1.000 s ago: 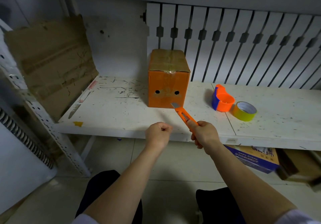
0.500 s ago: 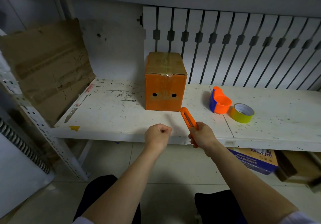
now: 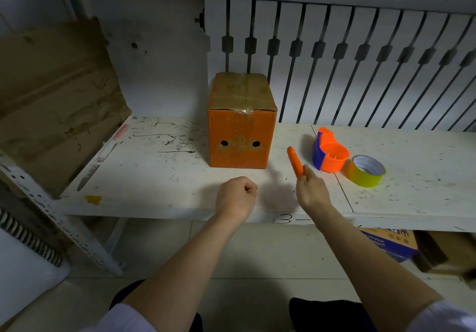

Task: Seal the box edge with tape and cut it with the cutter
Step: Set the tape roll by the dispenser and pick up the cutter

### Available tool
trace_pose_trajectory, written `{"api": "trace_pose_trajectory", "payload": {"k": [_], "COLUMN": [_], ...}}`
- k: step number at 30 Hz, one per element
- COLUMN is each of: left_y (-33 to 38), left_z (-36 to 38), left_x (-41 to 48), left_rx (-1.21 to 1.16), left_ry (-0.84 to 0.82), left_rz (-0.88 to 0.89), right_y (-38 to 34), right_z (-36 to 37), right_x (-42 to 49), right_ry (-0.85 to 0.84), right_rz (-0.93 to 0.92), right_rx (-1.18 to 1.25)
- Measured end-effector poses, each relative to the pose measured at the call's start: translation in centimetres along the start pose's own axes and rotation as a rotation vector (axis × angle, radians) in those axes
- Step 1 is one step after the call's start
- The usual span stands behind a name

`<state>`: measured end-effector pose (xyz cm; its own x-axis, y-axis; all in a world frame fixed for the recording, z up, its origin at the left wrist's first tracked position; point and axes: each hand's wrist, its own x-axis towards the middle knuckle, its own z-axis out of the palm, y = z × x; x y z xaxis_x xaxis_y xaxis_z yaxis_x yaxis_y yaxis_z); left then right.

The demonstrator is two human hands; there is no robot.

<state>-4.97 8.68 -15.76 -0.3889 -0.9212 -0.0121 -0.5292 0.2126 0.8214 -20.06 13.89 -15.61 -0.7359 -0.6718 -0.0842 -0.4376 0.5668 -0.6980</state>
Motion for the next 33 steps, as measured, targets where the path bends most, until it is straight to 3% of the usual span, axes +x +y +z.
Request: {"api": "trace_pose_trajectory", "payload": {"k": [9,17,24,33], "left_y": [-0.3,-1.9,-2.2,-0.8], "left_z": [1.8,2.8,2.9,1.7], "left_x": [5.3,7.4,7.4,6.3], "left_rx": [0.172,0.208,0.181,0.167], "left_ry": [-0.007,-0.010,0.011,0.005], "left_rz": [0.093,0.122,0.123,0.120], "right_y": [-0.1,1.1,1.7,-0.2], "right_z": [2.3,4.5,4.3,2.6], "right_x": [7.2,10.6,10.5,8.8], "right_ry": [0.037,0.146,0.087,0.102], "right_rz": [0.086,-0.047,-0.034,-0.062], "right_rx": [-0.217,-0.384,-0.679,-0.632]}}
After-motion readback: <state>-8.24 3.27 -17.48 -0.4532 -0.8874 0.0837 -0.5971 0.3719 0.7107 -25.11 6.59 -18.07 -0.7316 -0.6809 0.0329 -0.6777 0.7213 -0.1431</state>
